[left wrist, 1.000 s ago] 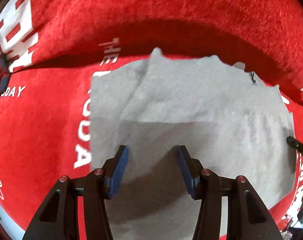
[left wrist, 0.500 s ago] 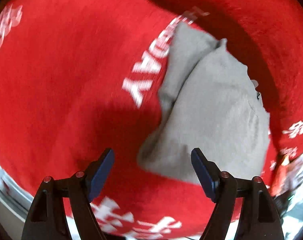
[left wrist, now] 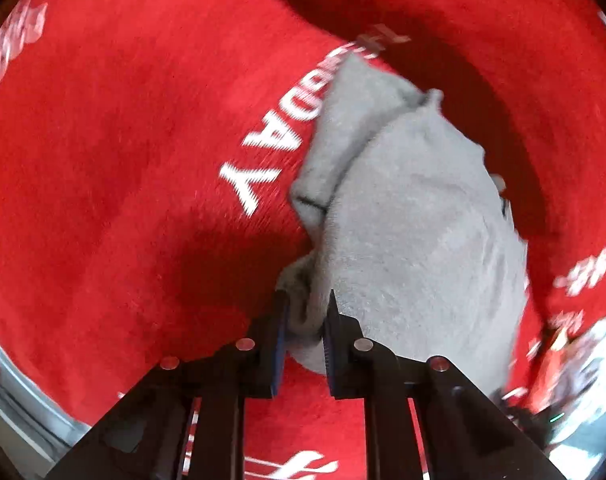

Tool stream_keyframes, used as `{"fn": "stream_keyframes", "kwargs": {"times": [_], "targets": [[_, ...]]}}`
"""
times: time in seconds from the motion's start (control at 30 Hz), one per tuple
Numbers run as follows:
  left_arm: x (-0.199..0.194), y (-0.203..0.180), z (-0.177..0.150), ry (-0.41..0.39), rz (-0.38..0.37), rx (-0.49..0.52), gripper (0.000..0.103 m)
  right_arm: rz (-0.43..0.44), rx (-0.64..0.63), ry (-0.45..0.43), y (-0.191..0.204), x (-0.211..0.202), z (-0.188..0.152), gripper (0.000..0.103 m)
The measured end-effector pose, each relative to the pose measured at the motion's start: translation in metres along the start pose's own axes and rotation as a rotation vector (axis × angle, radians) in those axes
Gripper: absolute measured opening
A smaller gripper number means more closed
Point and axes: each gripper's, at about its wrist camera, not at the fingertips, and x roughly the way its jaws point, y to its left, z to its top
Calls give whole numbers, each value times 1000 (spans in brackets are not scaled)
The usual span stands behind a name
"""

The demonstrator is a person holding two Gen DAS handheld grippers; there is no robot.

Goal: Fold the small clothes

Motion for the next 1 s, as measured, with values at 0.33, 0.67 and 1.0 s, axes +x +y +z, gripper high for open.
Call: {"fn": "stream_keyframes", "kwargs": {"times": [0.33,0.67,1.0], "targets": [[6,11,-18,18,101,88,18,-255,-350,42,8,2,-11,12],[-37,2,-1,-42,164,193,18,-348,-296,-34,13,-44,-8,15],[9,-94,69,-102,118,391,18,-260,-465,-69,89,-10,15,15]]}}
